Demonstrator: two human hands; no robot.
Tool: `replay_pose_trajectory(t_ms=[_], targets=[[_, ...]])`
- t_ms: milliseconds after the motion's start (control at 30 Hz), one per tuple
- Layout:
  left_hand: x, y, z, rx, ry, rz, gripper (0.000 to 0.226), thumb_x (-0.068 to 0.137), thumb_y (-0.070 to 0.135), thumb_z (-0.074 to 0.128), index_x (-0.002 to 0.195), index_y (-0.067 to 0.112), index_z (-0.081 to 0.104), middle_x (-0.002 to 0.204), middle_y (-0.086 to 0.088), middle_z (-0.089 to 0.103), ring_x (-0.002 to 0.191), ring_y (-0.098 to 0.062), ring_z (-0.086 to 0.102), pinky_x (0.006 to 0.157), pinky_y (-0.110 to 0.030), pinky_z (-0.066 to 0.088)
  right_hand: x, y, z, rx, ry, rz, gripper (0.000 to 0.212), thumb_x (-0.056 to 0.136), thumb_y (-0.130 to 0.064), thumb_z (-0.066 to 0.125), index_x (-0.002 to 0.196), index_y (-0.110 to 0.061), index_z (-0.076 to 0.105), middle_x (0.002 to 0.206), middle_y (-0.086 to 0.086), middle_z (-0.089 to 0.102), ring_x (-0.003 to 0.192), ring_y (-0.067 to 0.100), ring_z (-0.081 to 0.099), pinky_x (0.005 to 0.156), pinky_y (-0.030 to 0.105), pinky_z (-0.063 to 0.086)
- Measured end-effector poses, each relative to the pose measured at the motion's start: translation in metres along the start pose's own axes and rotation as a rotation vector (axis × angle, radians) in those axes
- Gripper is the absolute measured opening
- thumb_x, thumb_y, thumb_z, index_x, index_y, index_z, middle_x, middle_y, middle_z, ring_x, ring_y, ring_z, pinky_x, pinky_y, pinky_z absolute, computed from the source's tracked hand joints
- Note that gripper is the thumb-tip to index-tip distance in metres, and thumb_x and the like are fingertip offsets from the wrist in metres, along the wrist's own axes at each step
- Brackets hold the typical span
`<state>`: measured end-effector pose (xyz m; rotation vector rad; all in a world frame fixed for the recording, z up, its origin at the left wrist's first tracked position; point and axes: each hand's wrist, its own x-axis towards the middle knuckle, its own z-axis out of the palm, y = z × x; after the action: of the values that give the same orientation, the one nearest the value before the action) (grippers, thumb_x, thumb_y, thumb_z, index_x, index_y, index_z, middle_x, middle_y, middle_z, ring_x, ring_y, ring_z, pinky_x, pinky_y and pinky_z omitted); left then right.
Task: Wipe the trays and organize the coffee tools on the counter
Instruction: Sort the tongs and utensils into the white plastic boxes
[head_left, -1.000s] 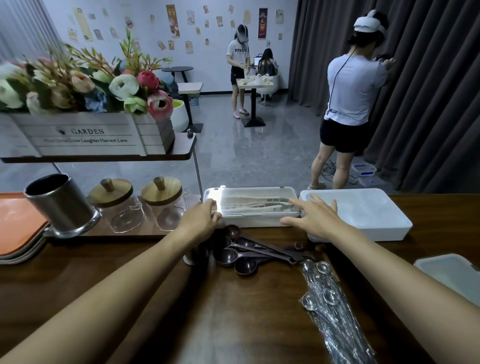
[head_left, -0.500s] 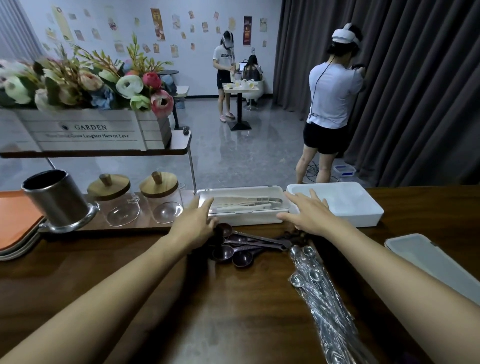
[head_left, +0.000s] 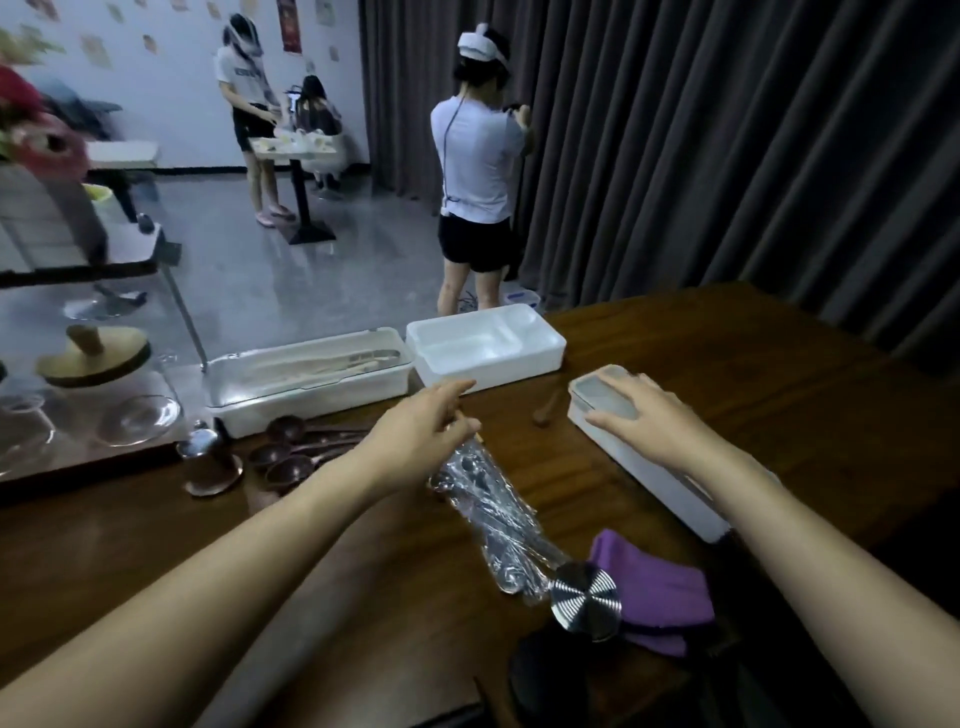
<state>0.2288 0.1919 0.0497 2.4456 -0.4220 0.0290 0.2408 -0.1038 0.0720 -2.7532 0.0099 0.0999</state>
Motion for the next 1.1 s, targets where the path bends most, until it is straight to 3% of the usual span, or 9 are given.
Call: replay_pose_trajectory(t_ms=[67, 167, 333, 500, 667, 800, 900, 1033, 1100], targets=[[0.013, 0.023, 0.018, 0.015, -0.071, 0.036, 0.061, 0.1, 0.04, 0.059, 0.156, 0.028, 0.036, 0.136, 0.007, 0.056, 0.123, -0.018, 0.057, 0.104, -0.03, 0.042, -0.019, 0.024, -0.011, 0.023, -0.007, 0.054, 0.072, 0.095, -0.059, 0.055, 0.157, -0.032, 0.029, 0.164, 0.002, 0.026, 0.153, 0.028, 0.017, 0.12, 0.048, 0.019], [0.039, 0.052, 0.043, 0.012, -0.161, 0.091, 0.064, 0.099, 0.041, 0.061, 0.157, 0.03, 0.034, 0.157, 0.005, 0.042, 0.142, -0.016, 0.042, 0.116, -0.033, 0.033, -0.03, 0.062, -0.008, -0.023, -0.002, 0.139, 0.081, 0.092, -0.068, 0.051, 0.158, -0.031, 0.025, 0.164, 0.001, 0.025, 0.151, 0.029, 0.02, 0.121, 0.051, 0.02], [0.086, 0.085, 0.085, 0.075, -0.206, 0.094, 0.069, 0.095, 0.047, 0.064, 0.156, 0.035, 0.033, 0.16, 0.001, 0.039, 0.142, -0.02, 0.044, 0.117, -0.041, 0.037, -0.025, 0.101, 0.0, -0.111, -0.091, 0.182, 0.099, 0.08, -0.084, 0.048, 0.159, -0.035, 0.015, 0.169, 0.003, 0.003, 0.154, 0.033, 0.005, 0.122, 0.058, 0.008], [0.098, 0.089, 0.108, 0.163, -0.196, 0.048, 0.066, 0.097, 0.043, 0.063, 0.156, 0.034, 0.035, 0.164, 0.0, 0.031, 0.145, -0.022, 0.041, 0.117, -0.037, 0.035, -0.016, 0.117, 0.003, -0.113, -0.135, 0.096, 0.108, 0.069, -0.092, 0.043, 0.158, -0.036, 0.016, 0.169, 0.002, 0.002, 0.152, 0.034, 0.01, 0.119, 0.058, 0.02], [0.054, 0.062, 0.094, 0.18, -0.123, -0.016, 0.059, 0.098, 0.037, 0.064, 0.152, 0.034, 0.042, 0.162, -0.003, 0.036, 0.148, -0.019, 0.035, 0.118, -0.035, 0.031, -0.024, 0.11, 0.014, -0.161, -0.087, -0.019, 0.097, 0.08, -0.086, 0.041, 0.158, -0.035, 0.014, 0.168, 0.003, 0.002, 0.151, 0.03, 0.011, 0.118, 0.053, 0.017], [0.009, 0.043, 0.075, 0.188, -0.043, -0.135, 0.056, 0.096, 0.052, 0.058, 0.149, 0.036, 0.047, 0.16, 0.001, 0.04, 0.146, -0.019, 0.039, 0.117, -0.043, 0.036, -0.029, 0.096, 0.025, -0.188, -0.07, -0.09, 0.097, 0.081, -0.087, 0.038, 0.159, -0.035, 0.013, 0.168, 0.004, 0.003, 0.152, 0.028, 0.01, 0.119, 0.051, 0.015], [-0.016, 0.035, 0.065, 0.221, -0.01, -0.165, 0.051, 0.098, 0.044, 0.062, 0.147, 0.033, 0.052, 0.157, 0.004, 0.044, 0.144, -0.015, 0.041, 0.117, -0.038, 0.036, -0.03, 0.084, 0.032, -0.198, -0.056, -0.14, 0.098, 0.08, -0.088, 0.037, 0.159, -0.034, 0.014, 0.168, 0.006, 0.005, 0.151, 0.028, 0.012, 0.119, 0.051, 0.017], [-0.037, 0.024, 0.06, 0.274, -0.039, -0.208, 0.06, 0.09, 0.064, 0.049, 0.141, 0.034, 0.059, 0.148, 0.007, 0.056, 0.137, -0.013, 0.051, 0.11, -0.04, 0.044, -0.031, 0.068, 0.041, -0.149, -0.031, -0.157, 0.098, 0.08, -0.089, 0.037, 0.158, -0.034, 0.018, 0.169, 0.001, 0.005, 0.152, 0.03, 0.009, 0.118, 0.052, 0.017], [-0.04, 0.018, 0.062, 0.277, -0.053, -0.19, 0.059, 0.091, 0.062, 0.051, 0.14, 0.03, 0.061, 0.145, 0.006, 0.059, 0.135, -0.015, 0.053, 0.112, -0.039, 0.042, -0.034, 0.061, 0.045, -0.124, -0.003, -0.155, 0.096, 0.08, -0.089, 0.037, 0.158, -0.034, 0.022, 0.169, 0.0, 0.008, 0.153, 0.03, 0.006, 0.117, 0.054, 0.016]])
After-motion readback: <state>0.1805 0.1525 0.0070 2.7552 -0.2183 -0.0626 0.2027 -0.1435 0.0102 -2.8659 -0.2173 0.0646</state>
